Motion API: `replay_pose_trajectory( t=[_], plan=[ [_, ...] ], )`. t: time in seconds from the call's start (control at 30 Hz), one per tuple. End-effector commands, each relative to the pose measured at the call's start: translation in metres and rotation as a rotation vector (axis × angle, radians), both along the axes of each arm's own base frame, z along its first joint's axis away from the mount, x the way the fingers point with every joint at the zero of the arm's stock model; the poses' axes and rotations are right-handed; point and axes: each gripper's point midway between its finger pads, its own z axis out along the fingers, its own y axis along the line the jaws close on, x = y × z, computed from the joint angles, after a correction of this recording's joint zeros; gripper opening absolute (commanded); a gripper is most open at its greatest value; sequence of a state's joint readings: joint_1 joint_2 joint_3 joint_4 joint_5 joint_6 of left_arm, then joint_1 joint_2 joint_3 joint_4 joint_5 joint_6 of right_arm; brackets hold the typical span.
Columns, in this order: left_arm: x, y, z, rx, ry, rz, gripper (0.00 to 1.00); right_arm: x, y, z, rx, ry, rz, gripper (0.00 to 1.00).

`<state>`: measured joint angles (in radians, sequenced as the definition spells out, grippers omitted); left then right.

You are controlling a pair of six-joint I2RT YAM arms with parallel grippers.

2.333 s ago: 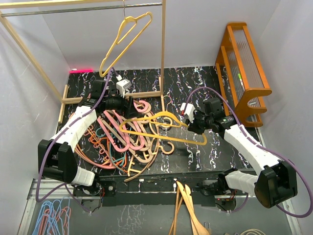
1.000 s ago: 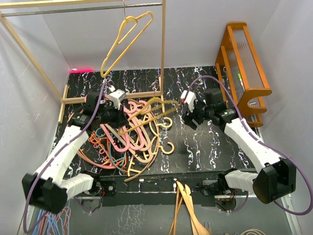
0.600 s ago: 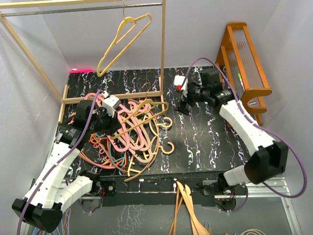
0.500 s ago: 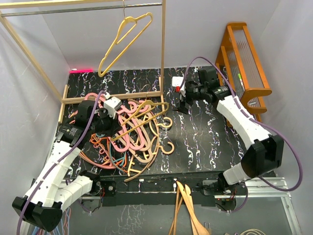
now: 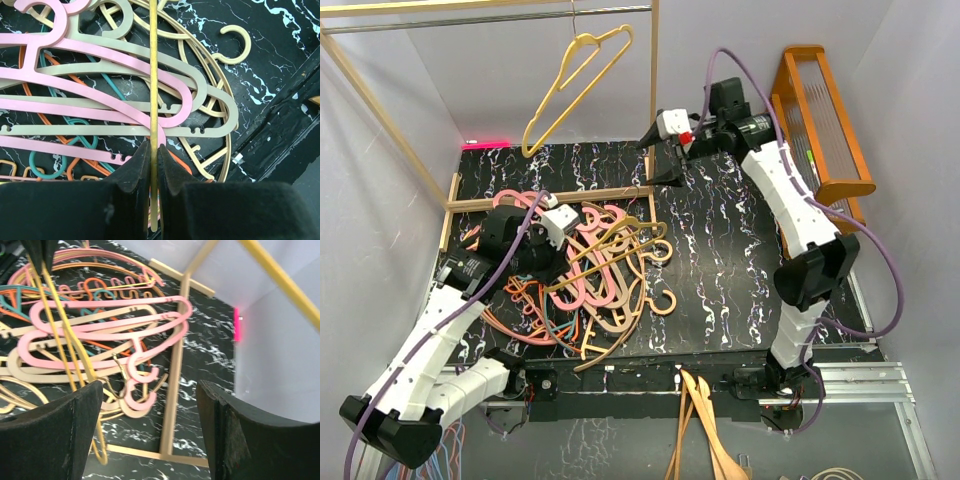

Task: Organize the hangers
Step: Adjust the hanger.

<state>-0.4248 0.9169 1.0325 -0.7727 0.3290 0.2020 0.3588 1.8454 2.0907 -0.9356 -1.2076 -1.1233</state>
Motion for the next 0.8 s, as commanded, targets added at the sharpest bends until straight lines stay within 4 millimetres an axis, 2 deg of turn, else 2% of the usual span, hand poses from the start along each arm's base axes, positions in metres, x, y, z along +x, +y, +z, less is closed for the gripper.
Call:
replay_pose_trajectory(
  t=[0.0, 0.13, 0.23, 0.33, 0.4, 0.57, 0.77],
  plan=[
    [0.003, 0.001, 0.010, 0.023, -0.040, -0.025, 0.00, -0.030, 0.016, -0.039, -0.098, 0.056, 0.113, 0.75],
    [0.005, -0.001, 0.010, 0.026, -0.048, -0.036, 0.00, -0.043, 0.026, -0.069, -0.182, 0.006, 0.147, 0.71],
    [0.005, -0.002, 0.010, 0.033, -0.052, -0.042, 0.00, -0.045, 0.032, -0.078, -0.211, -0.029, 0.162, 0.59],
    [0.005, 0.001, 0.008, 0.052, -0.061, -0.041, 0.00, -0.048, 0.031, -0.082, -0.231, -0.098, 0.185, 0.36],
    [0.006, 0.003, 0.007, 0.067, -0.072, -0.039, 0.00, -0.053, 0.024, -0.088, -0.258, -0.202, 0.220, 0.13],
    [0.006, 0.008, 0.002, 0.112, -0.094, -0.062, 0.00, -0.067, -0.003, -0.103, -0.364, -0.470, 0.295, 0.10],
    [0.014, 0.012, 0.009, 0.190, -0.191, -0.160, 0.00, -0.099, -0.039, -0.120, -0.481, -0.659, 0.410, 0.10]
  ],
)
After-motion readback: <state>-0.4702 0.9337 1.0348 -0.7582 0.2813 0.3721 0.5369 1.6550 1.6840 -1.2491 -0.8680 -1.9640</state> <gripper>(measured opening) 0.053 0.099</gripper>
